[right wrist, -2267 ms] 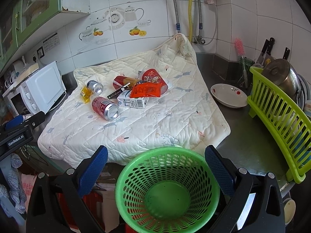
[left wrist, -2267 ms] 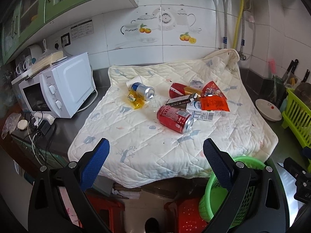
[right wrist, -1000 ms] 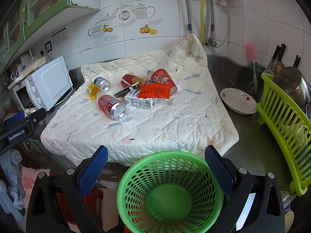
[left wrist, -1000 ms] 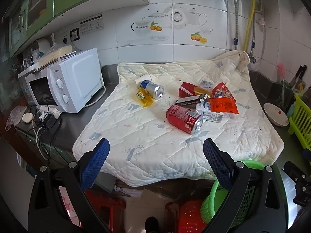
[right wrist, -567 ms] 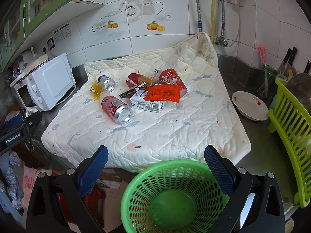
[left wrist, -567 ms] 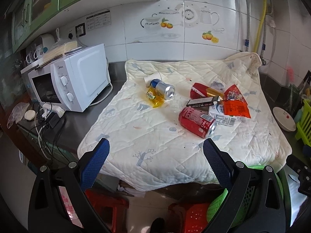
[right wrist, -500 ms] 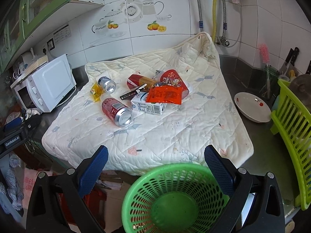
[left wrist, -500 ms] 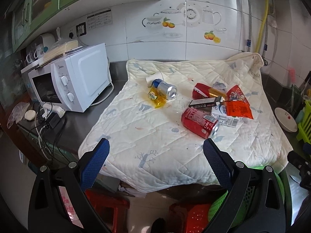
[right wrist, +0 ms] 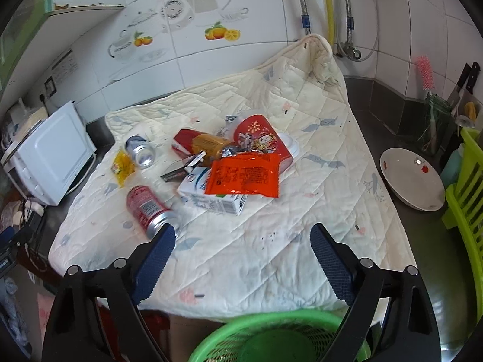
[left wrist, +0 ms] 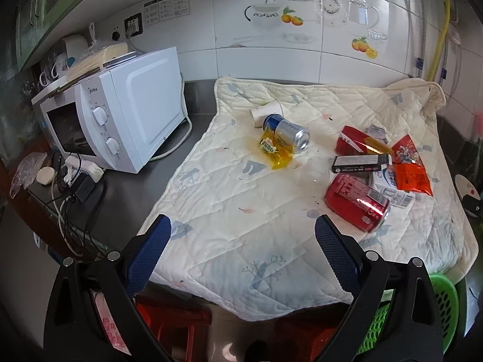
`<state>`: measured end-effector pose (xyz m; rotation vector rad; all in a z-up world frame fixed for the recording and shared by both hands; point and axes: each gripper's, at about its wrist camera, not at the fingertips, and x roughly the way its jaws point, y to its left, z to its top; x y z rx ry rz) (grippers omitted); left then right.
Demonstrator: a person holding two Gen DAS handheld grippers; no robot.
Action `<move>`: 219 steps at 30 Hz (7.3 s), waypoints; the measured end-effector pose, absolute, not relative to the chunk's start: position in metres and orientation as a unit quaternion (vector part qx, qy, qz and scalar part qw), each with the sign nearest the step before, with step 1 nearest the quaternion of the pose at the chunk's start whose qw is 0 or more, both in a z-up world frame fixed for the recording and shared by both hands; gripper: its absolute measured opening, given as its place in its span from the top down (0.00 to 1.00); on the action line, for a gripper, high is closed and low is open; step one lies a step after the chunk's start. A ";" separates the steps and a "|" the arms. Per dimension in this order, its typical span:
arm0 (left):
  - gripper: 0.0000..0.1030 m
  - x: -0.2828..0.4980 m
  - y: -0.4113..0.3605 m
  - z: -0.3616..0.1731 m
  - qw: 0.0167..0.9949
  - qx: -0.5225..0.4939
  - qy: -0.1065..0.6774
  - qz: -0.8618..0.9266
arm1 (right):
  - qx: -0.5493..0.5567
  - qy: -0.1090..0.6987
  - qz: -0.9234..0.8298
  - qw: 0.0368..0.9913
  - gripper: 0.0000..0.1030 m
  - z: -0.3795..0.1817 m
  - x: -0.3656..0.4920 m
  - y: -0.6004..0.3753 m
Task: Collect trash
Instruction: 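Grasp the yellow wrapper with the left tool while the right tool grasps the orange bag, then carry the yellow wrapper and orange bag to the green basket and release both, then grasp the red Coke can with the left tool while the right tool grasps the milk carton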
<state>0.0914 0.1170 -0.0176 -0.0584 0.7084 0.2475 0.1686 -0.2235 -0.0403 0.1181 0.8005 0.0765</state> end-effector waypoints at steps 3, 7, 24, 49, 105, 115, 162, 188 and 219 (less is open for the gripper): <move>0.10 0.110 0.128 -0.023 0.926 -0.032 0.355 0.123 | 0.075 0.395 0.036 0.915 0.19 -0.049 0.189 -0.229; 0.11 0.131 0.135 -0.027 0.926 -0.025 0.356 0.123 | 0.095 0.403 0.025 0.910 0.23 -0.061 0.213 -0.237; 0.17 0.223 0.152 -0.051 0.921 -0.033 0.384 0.064 | 0.229 0.458 0.012 0.859 0.41 -0.124 0.305 -0.273; 0.51 0.378 0.157 -0.120 0.879 -0.095 0.467 0.006 | 0.198 0.398 0.033 0.895 0.97 -0.064 0.258 -0.249; 0.89 0.048 -0.089 -0.079 0.842 0.036 0.431 -0.321 | 0.113 0.425 -0.007 0.898 0.51 -0.068 -0.035 -0.296; 0.70 0.026 -0.130 -0.106 0.799 0.070 0.471 -0.366 | 0.123 0.410 -0.026 0.903 0.44 -0.061 -0.052 -0.308; 0.32 0.106 0.034 -0.085 0.866 -0.067 0.469 -0.159 | 0.027 0.429 0.135 0.893 0.28 -0.063 0.126 -0.213; 0.31 0.152 0.100 -0.103 0.860 -0.103 0.492 -0.089 | -0.126 0.478 0.249 0.833 0.20 -0.109 0.313 -0.160; 0.31 0.207 0.093 -0.104 0.837 -0.173 0.510 -0.093 | -0.148 0.537 0.276 0.783 0.30 -0.150 0.341 -0.146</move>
